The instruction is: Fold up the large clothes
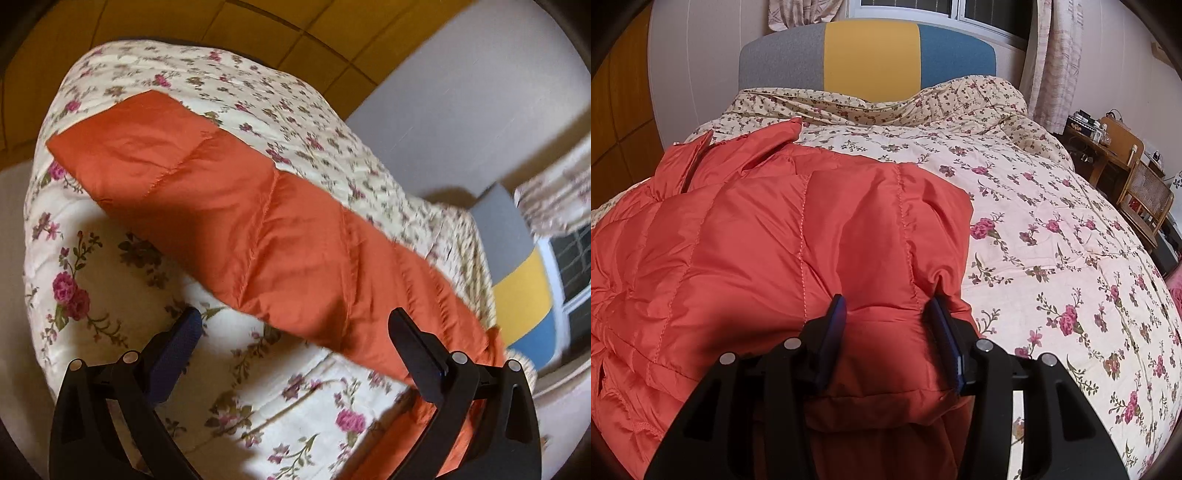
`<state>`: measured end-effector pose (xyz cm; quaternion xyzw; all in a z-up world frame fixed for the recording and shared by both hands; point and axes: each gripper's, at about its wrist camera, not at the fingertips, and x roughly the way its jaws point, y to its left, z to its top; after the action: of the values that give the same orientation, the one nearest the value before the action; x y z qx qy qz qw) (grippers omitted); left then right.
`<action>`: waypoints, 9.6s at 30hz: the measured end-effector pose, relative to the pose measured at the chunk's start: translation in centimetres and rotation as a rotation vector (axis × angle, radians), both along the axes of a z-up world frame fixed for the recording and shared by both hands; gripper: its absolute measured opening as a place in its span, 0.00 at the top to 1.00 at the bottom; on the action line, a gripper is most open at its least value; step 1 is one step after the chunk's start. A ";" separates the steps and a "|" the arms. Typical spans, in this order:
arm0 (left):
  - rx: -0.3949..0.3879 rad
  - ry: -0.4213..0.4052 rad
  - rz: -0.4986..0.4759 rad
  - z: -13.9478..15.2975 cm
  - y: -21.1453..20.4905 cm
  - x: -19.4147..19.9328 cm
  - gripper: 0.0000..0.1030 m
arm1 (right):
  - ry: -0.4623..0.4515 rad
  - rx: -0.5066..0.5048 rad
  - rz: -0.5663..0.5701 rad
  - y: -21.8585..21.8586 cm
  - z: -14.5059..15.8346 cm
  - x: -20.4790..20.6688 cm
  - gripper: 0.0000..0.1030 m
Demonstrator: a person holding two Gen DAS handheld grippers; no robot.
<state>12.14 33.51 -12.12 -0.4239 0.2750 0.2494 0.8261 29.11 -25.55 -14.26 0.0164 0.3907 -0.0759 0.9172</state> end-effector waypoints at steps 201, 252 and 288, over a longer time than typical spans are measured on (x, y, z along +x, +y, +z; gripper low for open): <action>0.524 0.170 -0.697 0.7 -16.6 4.9 0.03 | 0.019 0.298 0.154 0.9 3.9 -10.1 0.27; 0.234 -0.134 -0.959 3.9 -18.2 -15.0 0.91 | 0.020 0.840 0.415 -5.6 4.4 -28.6 0.89; 0.003 -0.067 -0.707 5.9 -13.1 12.2 0.91 | -0.119 1.388 0.016 -12.0 2.1 -3.3 0.68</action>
<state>24.34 20.41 -6.27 -0.3092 0.3771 -0.0655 0.8706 25.85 -37.55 -12.13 0.6001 0.2980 0.1994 0.7151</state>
